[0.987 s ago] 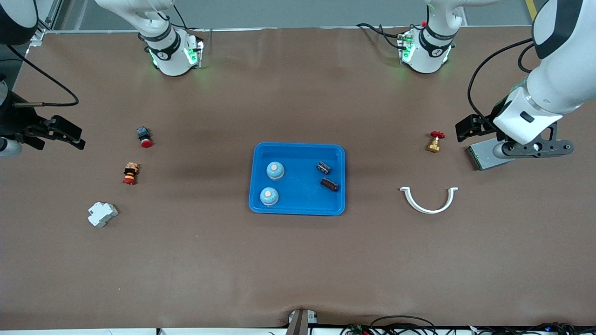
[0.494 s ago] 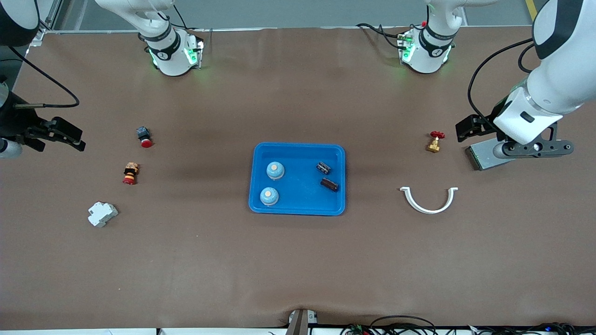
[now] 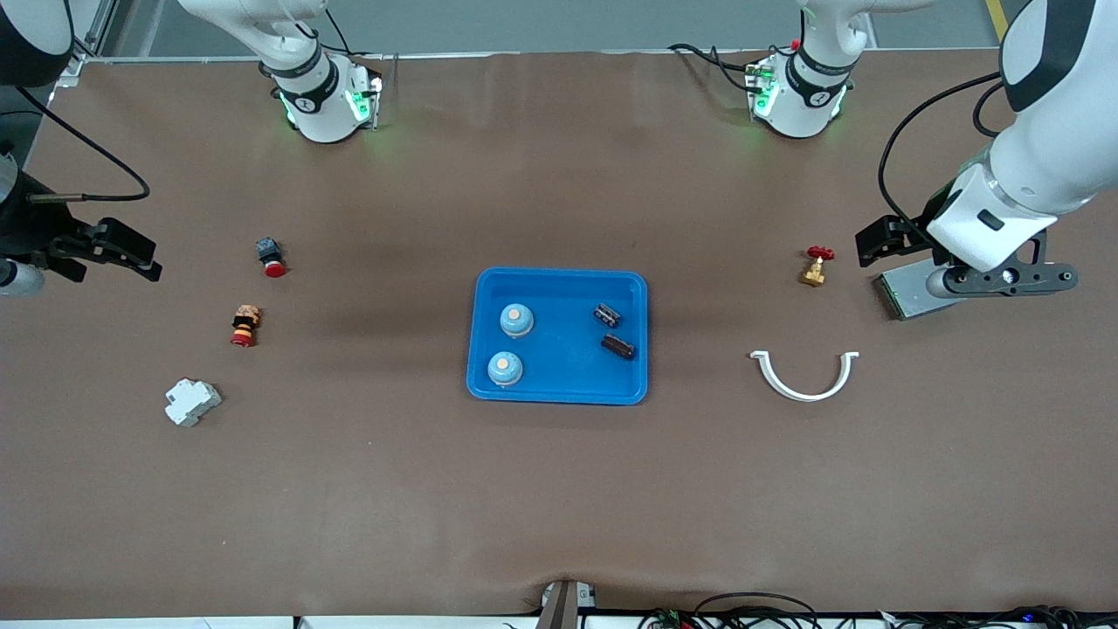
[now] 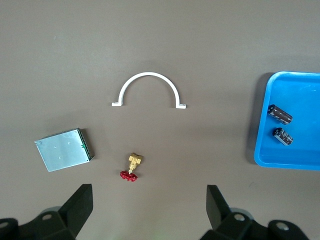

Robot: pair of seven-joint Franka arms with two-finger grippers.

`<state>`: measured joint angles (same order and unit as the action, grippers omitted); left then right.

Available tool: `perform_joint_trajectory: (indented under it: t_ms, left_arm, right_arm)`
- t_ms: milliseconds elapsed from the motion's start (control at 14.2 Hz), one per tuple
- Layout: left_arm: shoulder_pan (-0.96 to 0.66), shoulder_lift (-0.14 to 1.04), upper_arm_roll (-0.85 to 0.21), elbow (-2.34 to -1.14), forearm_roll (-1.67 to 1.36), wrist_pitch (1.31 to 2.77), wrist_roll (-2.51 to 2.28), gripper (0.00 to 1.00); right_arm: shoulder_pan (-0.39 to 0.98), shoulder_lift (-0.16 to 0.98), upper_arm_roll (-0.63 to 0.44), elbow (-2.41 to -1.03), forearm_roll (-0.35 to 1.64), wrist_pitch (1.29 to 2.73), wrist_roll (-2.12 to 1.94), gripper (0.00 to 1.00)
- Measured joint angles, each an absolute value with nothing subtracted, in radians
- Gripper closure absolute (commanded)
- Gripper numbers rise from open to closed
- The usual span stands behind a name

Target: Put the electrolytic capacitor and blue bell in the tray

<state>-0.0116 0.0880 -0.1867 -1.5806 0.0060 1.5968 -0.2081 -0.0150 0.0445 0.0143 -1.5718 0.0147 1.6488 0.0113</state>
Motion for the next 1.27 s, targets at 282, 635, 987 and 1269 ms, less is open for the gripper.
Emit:
perform_joint_trajectory:
  t_ms: [282,635,987,1269]
  left_arm:
    - [0.009,0.088,-0.185,-1.581,0.006,1.597,-0.208,0.00]
    - [0.014,0.090,-0.185,-1.581,0.006,1.597,-0.208,0.00]
    - [0.015,0.091,-0.184,-1.571,0.006,1.598,-0.208,0.00]
    - [0.017,0.091,-0.181,-1.558,0.006,1.609,-0.200,0.00]
  right_arm:
    - [-0.021,0.033,0.010,-1.572,0.015,1.627,0.012,0.00]
    - [-0.030,0.033,0.009,-1.576,0.015,1.627,0.012,0.00]
    - [-0.030,0.033,0.011,-1.580,0.015,1.634,0.012,0.00]
    - [-0.030,0.033,0.011,-1.583,0.015,1.634,0.012,0.00]
